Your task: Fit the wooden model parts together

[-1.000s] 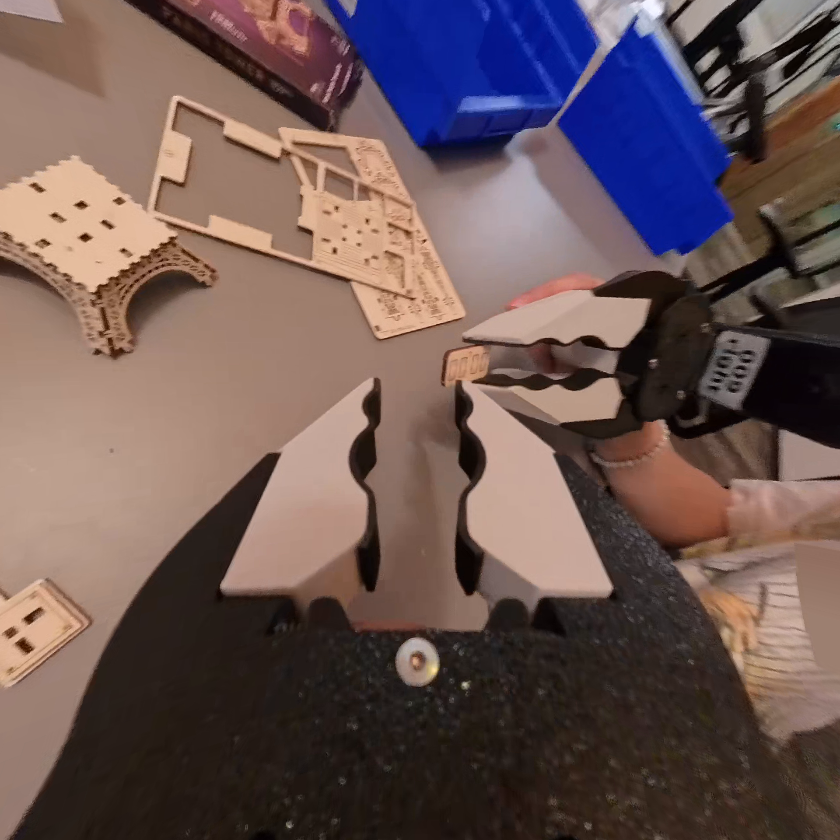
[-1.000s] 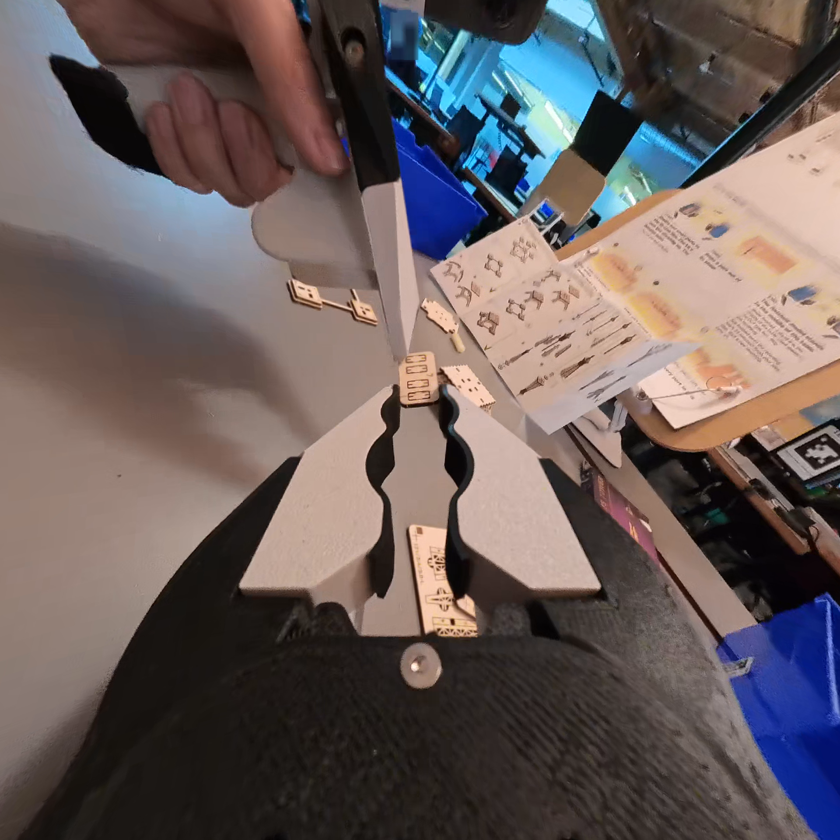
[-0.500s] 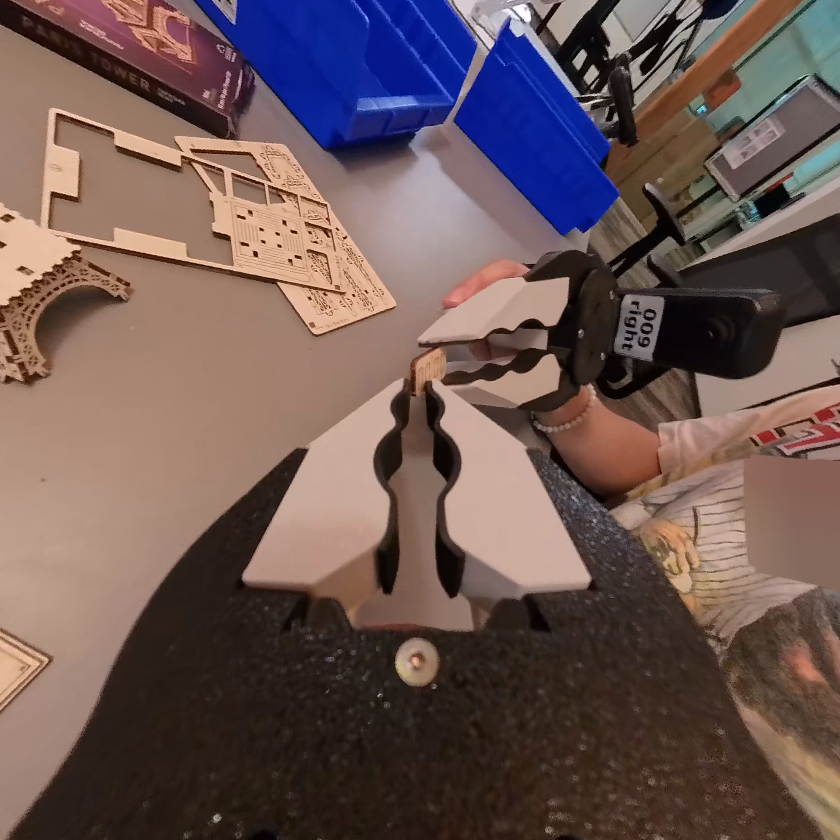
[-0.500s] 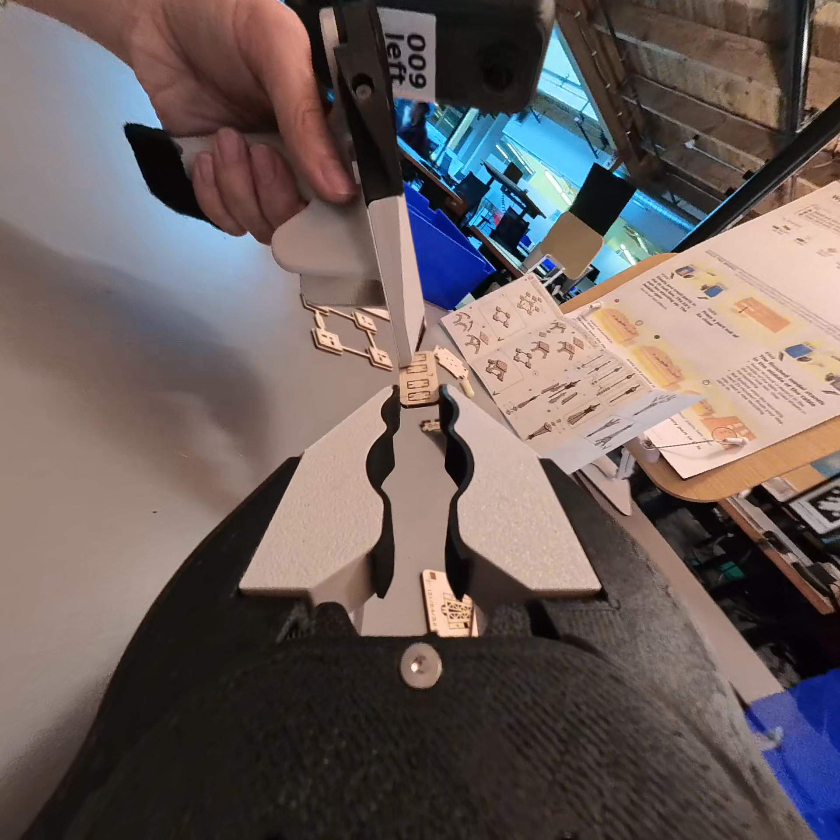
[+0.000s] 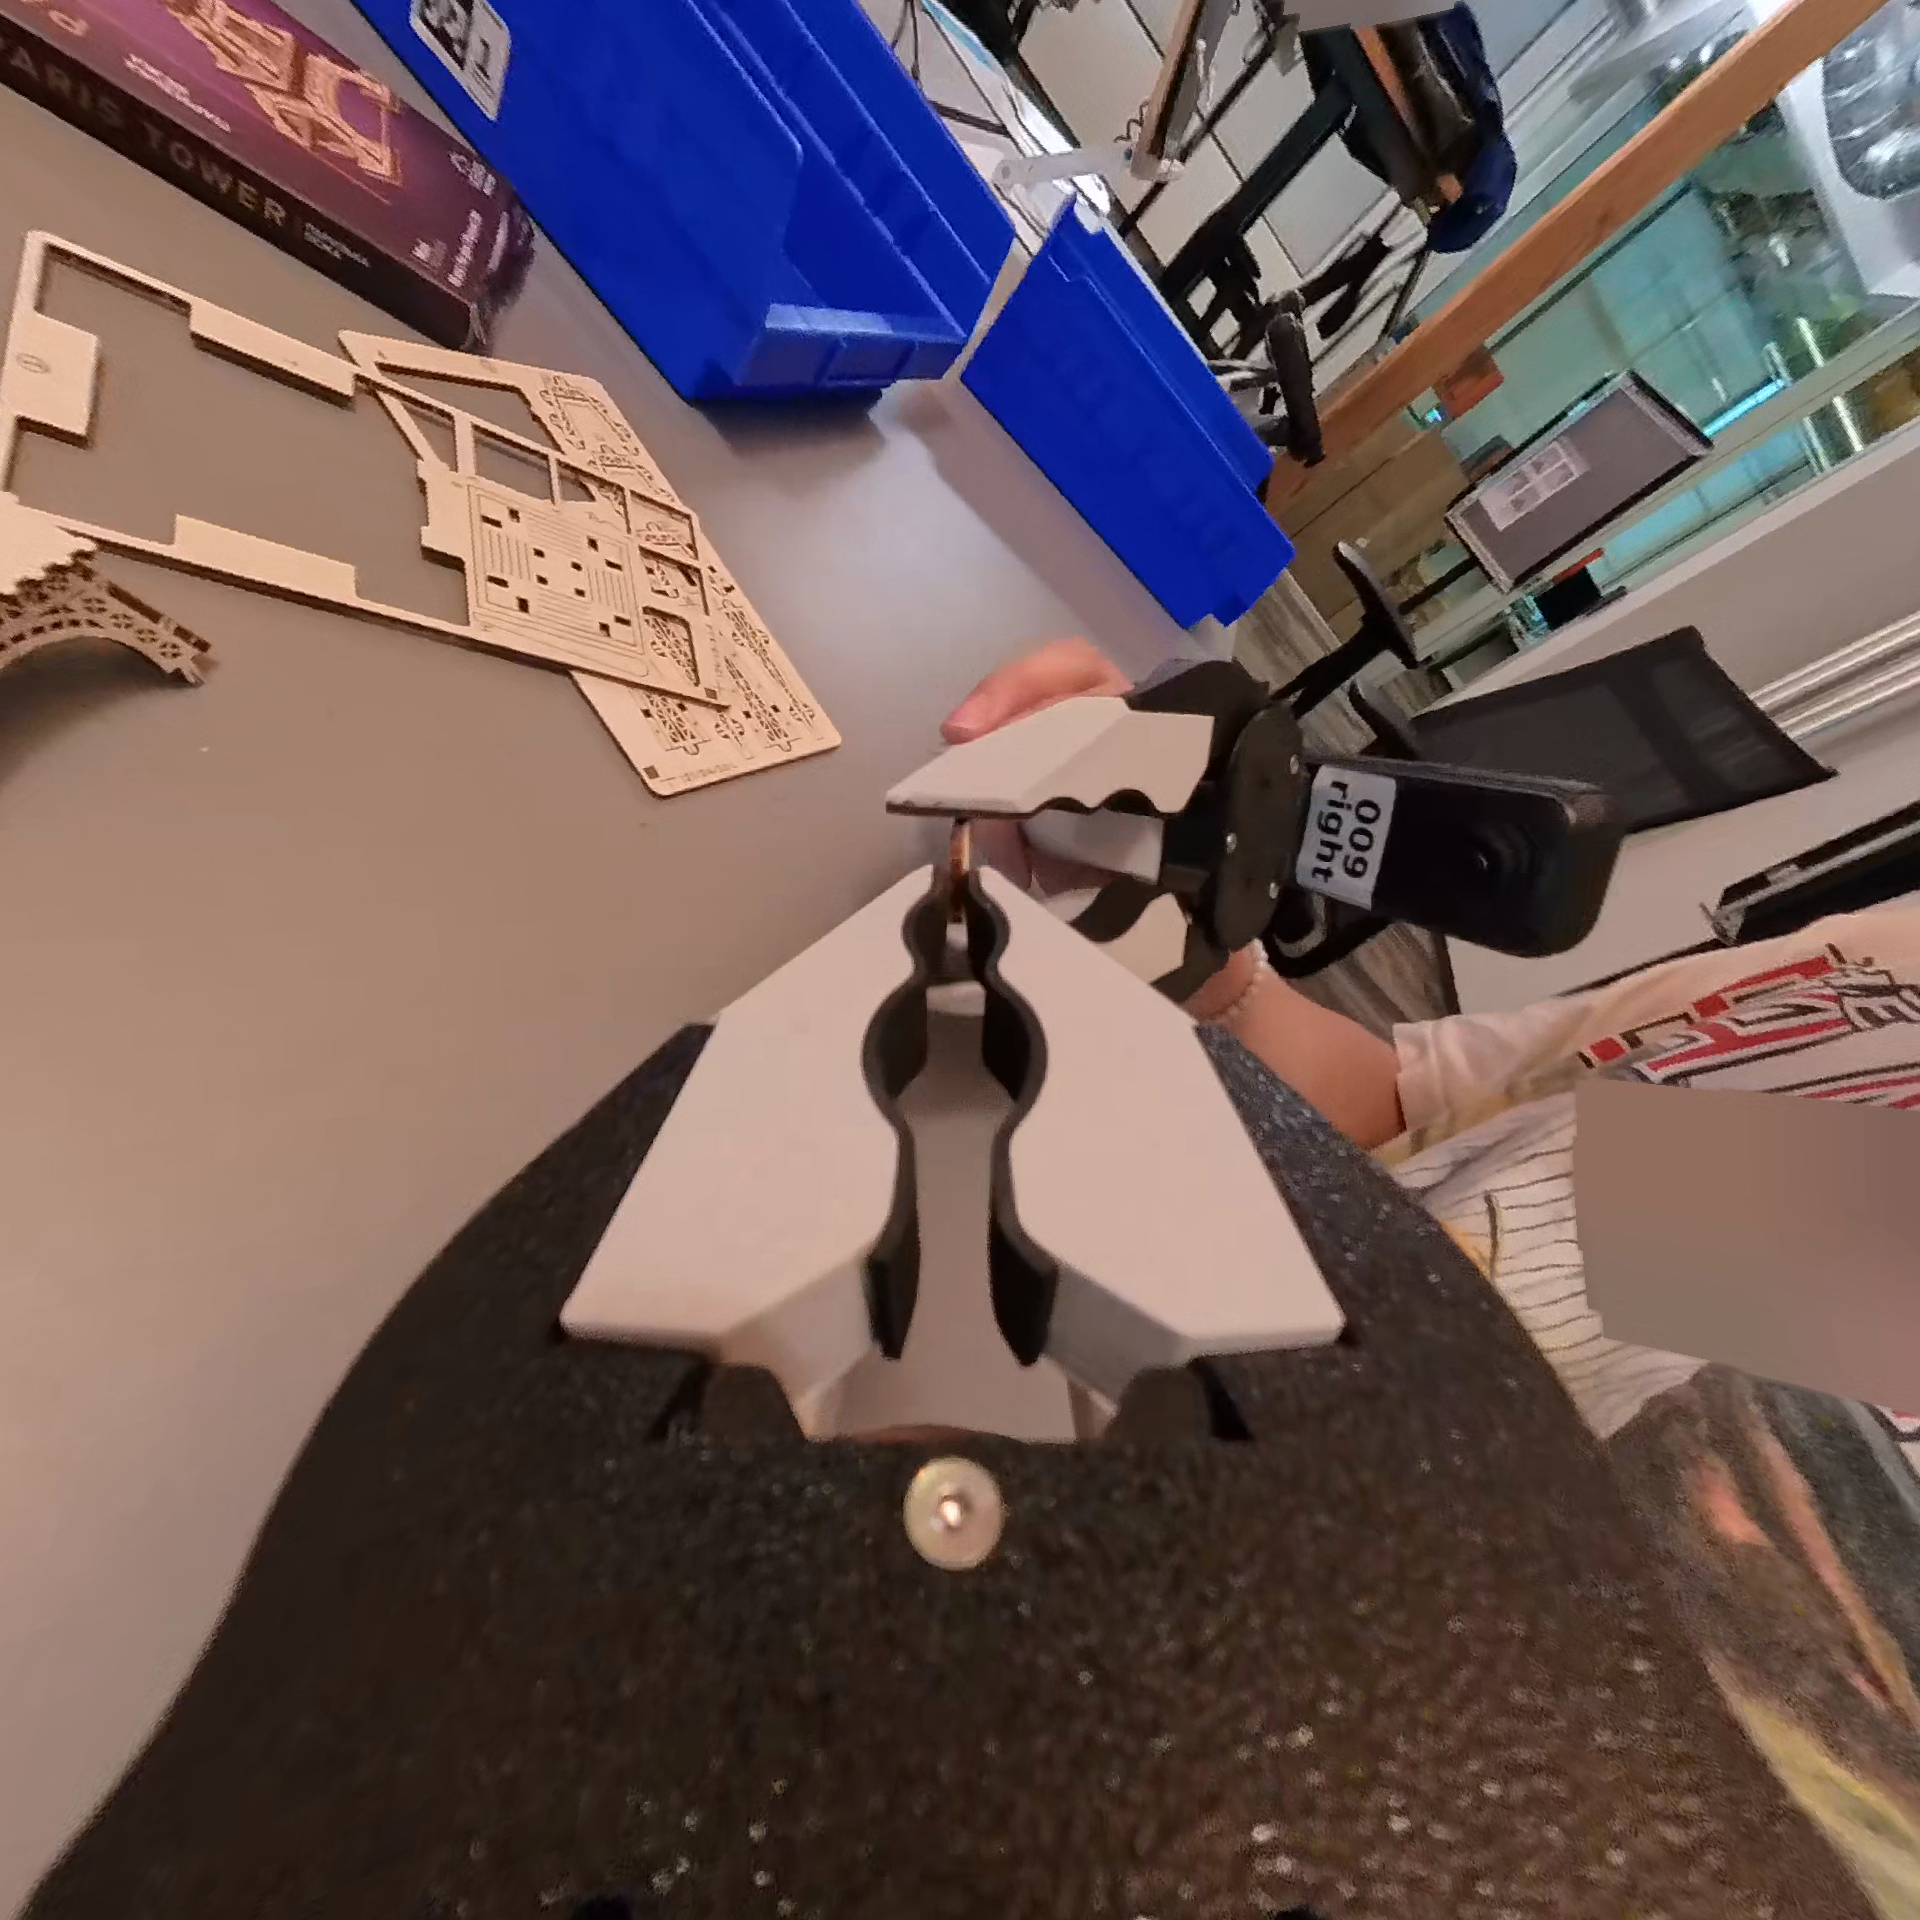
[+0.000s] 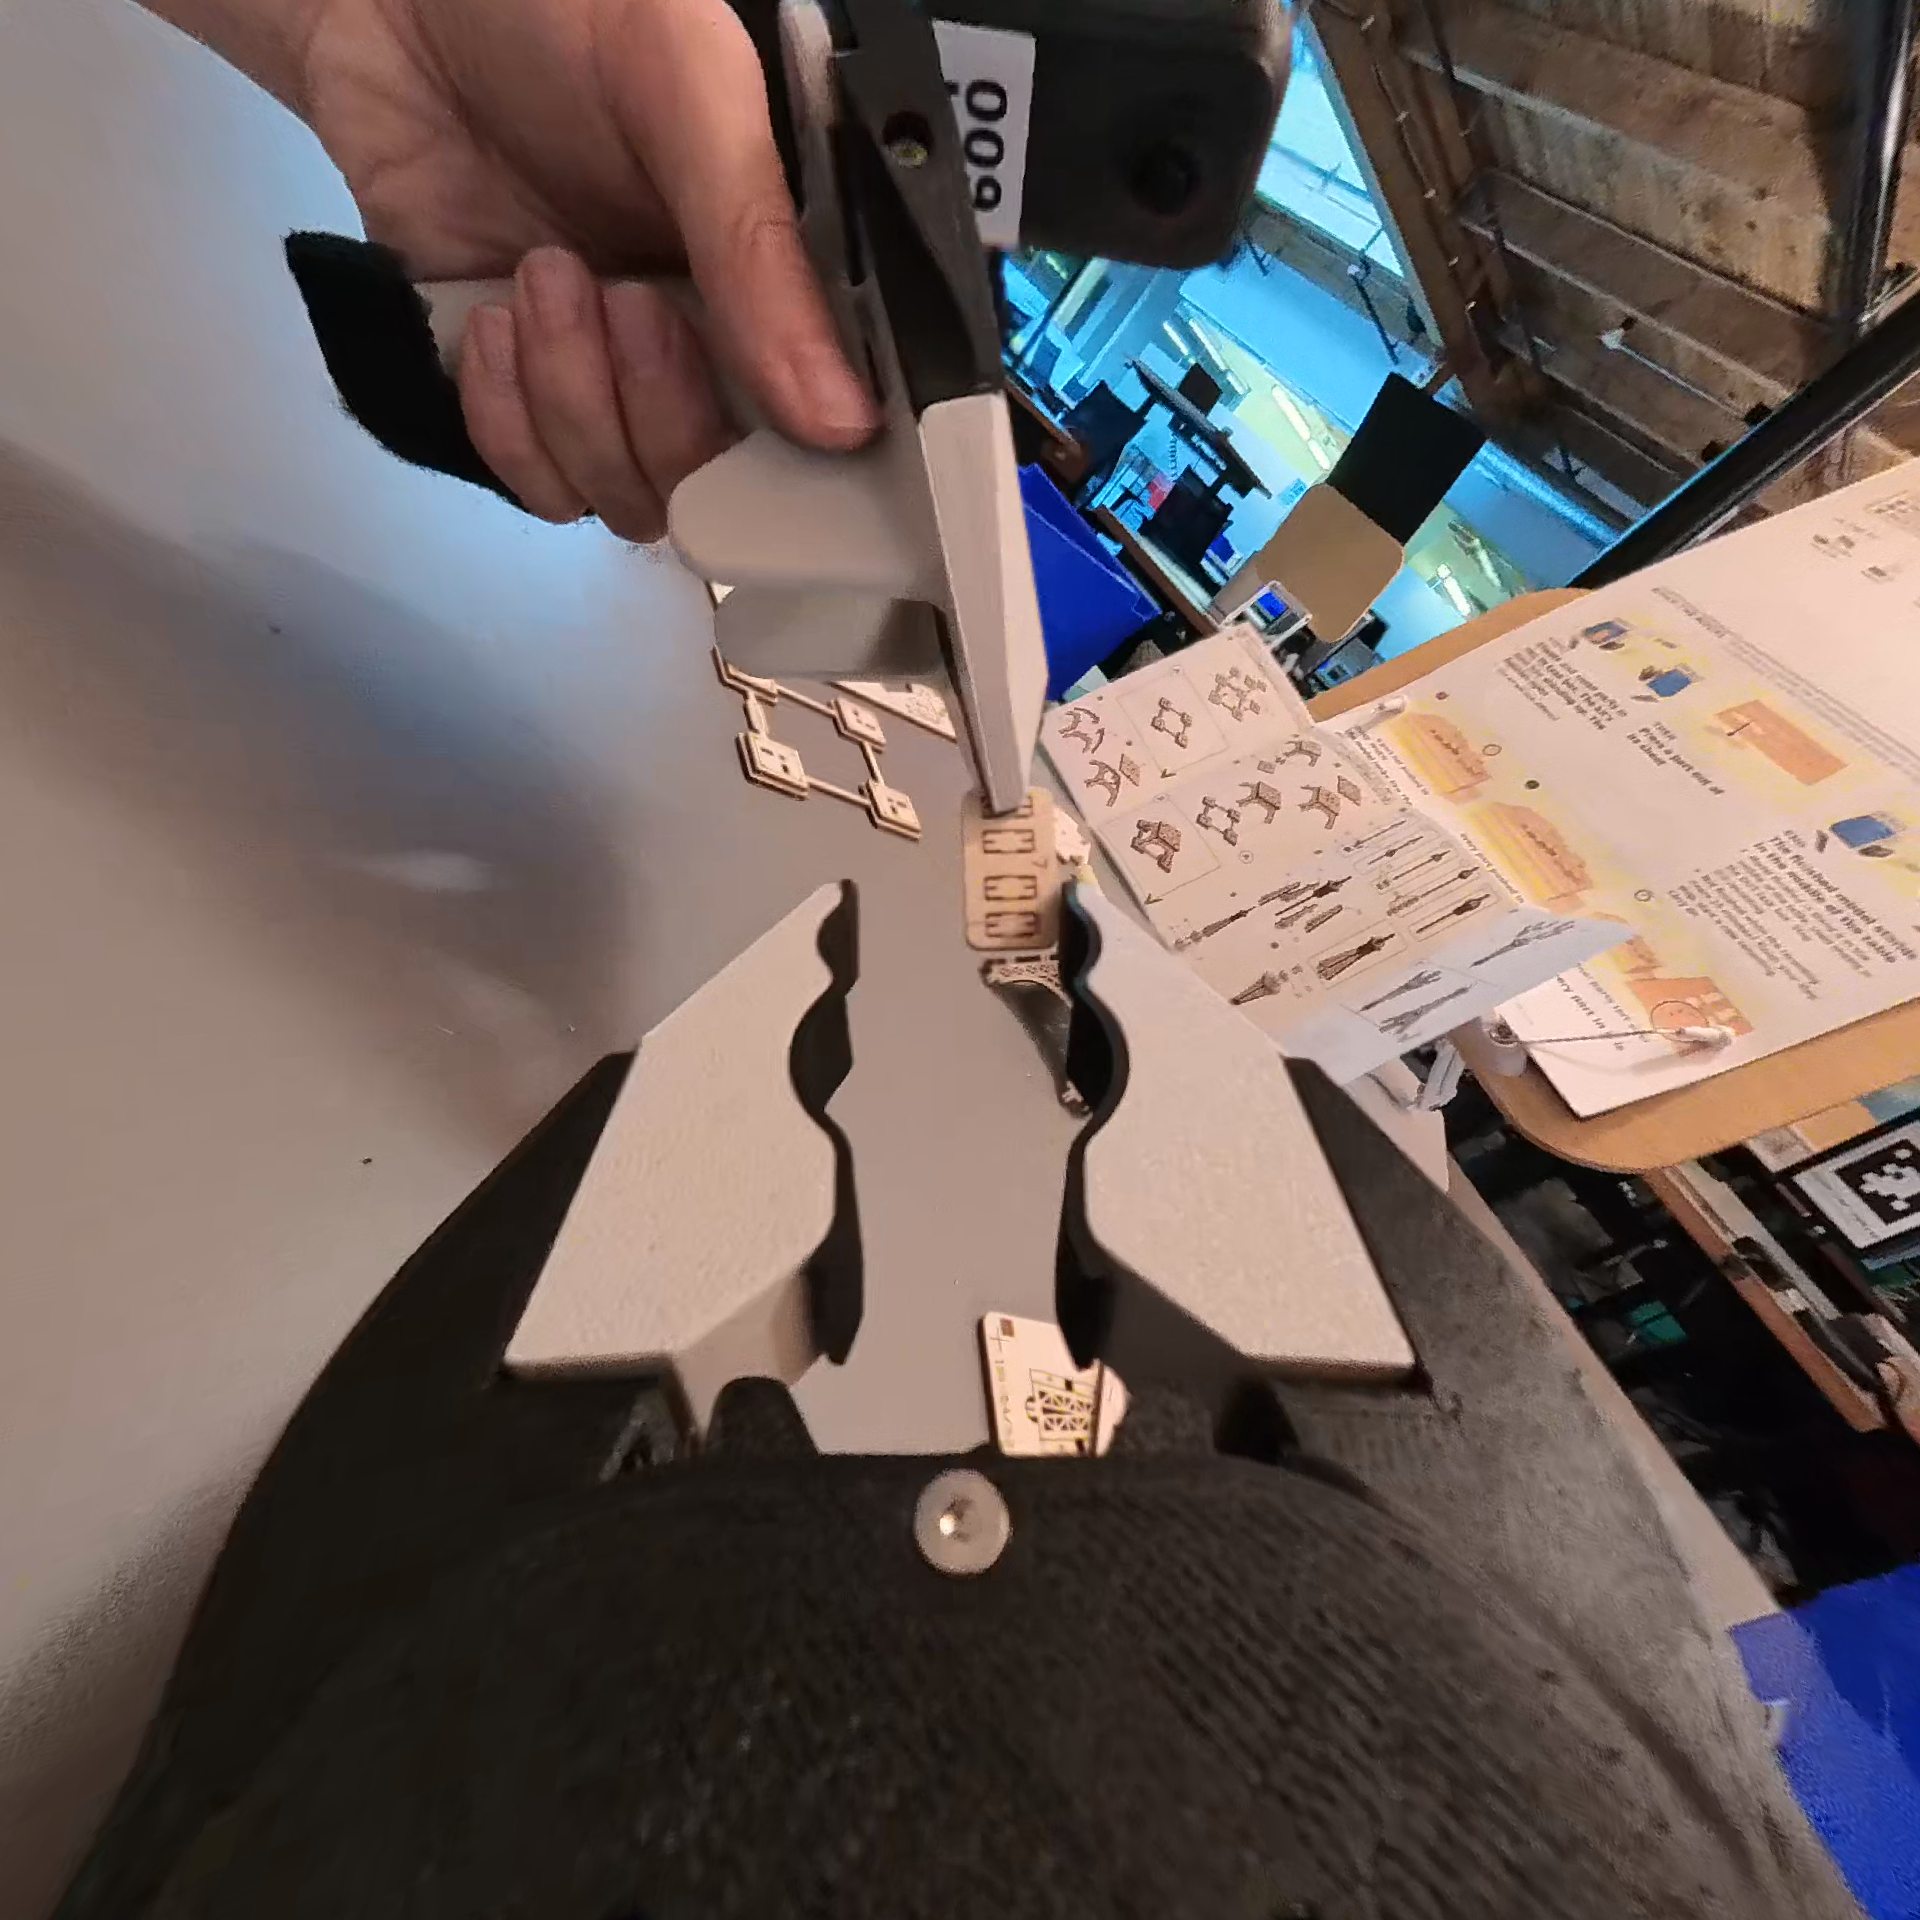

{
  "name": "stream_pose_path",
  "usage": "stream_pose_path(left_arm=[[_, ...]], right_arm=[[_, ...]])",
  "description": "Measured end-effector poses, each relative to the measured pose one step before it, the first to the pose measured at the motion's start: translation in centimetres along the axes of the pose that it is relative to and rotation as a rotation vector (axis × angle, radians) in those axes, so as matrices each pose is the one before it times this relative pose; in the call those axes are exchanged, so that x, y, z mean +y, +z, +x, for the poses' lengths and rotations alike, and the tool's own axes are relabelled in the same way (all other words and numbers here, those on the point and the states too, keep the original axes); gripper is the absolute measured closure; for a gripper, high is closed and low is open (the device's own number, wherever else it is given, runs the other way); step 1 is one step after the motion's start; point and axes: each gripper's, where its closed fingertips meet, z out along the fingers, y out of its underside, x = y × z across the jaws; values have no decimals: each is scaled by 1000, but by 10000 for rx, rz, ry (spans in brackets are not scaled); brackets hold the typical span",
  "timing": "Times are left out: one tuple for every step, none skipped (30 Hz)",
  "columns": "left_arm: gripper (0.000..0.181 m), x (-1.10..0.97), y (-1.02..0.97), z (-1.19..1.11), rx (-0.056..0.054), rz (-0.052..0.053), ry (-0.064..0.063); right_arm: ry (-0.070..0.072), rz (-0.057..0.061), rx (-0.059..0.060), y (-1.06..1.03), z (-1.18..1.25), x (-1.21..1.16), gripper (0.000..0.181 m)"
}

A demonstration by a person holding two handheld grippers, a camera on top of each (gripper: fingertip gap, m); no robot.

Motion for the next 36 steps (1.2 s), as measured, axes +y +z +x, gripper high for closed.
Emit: stream_pose_path(left_arm=[[181, 161, 8, 59, 77, -84, -13], [181, 154, 18, 36, 28, -54, -55], [181, 155, 46, 118, 79, -52, -48], [181, 130, 50, 167, 105, -34, -30], [181, 52, 40, 69, 39, 0, -26], [181, 35, 16, 68, 59, -18, -9], [181, -30, -23, 38, 48, 9, 19], [181, 23, -7, -75, -29, -33, 5], [181, 34, 24, -127, -56, -40, 9], [181, -108, 13, -56, -37, 49, -23], [181, -121, 20, -83, -84, 47, -31], [181, 11, 5, -240, -226, -54, 65], [181, 146, 15, -318, -302, -109, 179], [181, 146, 29, -234, -241, -91, 143], [181, 76, 24, -106, -136, -43, -1], [181, -18, -11, -11, -45, 21, -56], [181, -111, -24, 50, 5, 71, -8], [181, -113, -16, 16, -23, 60, -5], [181, -56, -3, -14, -48, 30, -2], [181, -70, -5, -27, -43, 31, 25], [181, 19, 10, -103, -75, -23, 48], [181, 27, 22, -190, -148, -23, 123], [181, -60, 22, -205, -237, 51, 227], [181, -70, 3, -223, -331, 67, 292], [180, 194, 60, -383, -469, -91, 375], [176, 277, 86, -491, -546, -116, 416], [172, 182, 73, -469, -514, -31, 333], [171, 139, 63, -341, -384, 22, 165], [172, 226, 78, -228, -251, -4, 69], [172, 333, 80, -271, -229, -31, 83], [169, 471, 94, -343, -246, -67, 75], [166, 405, 89, -283, -175, -24, -47], [165, 359, 80, -165, -30, -8, -185], [167, 216, 45, -8, 123, 72, -251], [168, 43, -17, 5, 172, 140, -301], [168, -18, -35, -82, 125, 150, -292]], right_arm=[[-75, 80, 109, -45, 117, -209, 153], [71, 29, 36, -66, 124, -87, 159], [78, 89, -2, -97, 74, -132, 162], [54, 225, 6, -128, 63, -307, 163], [108, 164, -153, -69, -164, -236, 166], [92, 74, -64, -50, -44, -128, 166], [-10, 50, -9, -30, 11, -115, 166], [31, -66, -51, 34, -14, 46, 166], [41, -148, -77, 64, -56, 155, 167], [-73, -105, 76, 36, 71, 73, 166], [-143, -120, 173, 42, 161, 31, 166], [-57, -224, 60, 136, 14, 185, 167], [30, -265, -42, 233, -143, 336, 167], [-58, -172, -26, 189, -158, 299, 167], [-108, -50, 42, 92, -81, 149, 167], [-20, -16, 43, 36, 3, 34, 167], [74, -17, 45, 5, 97, -39, 167], [118, -51, 42, 0, 113, -45, 167], [44, -92, 48, 30, 79, 19, 167], [-81, -70, 111, 25, 93, 17, 167], [-118, -103, 83, 44, 19, 58, 167], [-81, -191, 24, 81, -29, 157, 166], [-60, -190, 108, 112, 53, 139, 166], [-78, -149, 188, 125, 94, 103, 166], [-12, -229, 8, 202, -137, 229, 166], [-58, -274, -51, 213, -255, 346, 166], [-243, -223, 102, 166, -108, 268, 166], [-202, -210, 79, 161, -102, 190, 166], [49, -195, -43, 203, -211, 170, 166], [81, -177, -120, 217, -348, 199, 166], [-115, -187, -175, 187, -424, 252, 166], [-232, -179, -151, 134, -384, 220, 166], [-102, -151, -164, 128, -370, 171, 166], [-26, -76, -112, 114, -260, 81, 166], [-70, 9, 3, 72, -83, 10, 166], [35, -4, -33, 40, -37, 5, 166]])
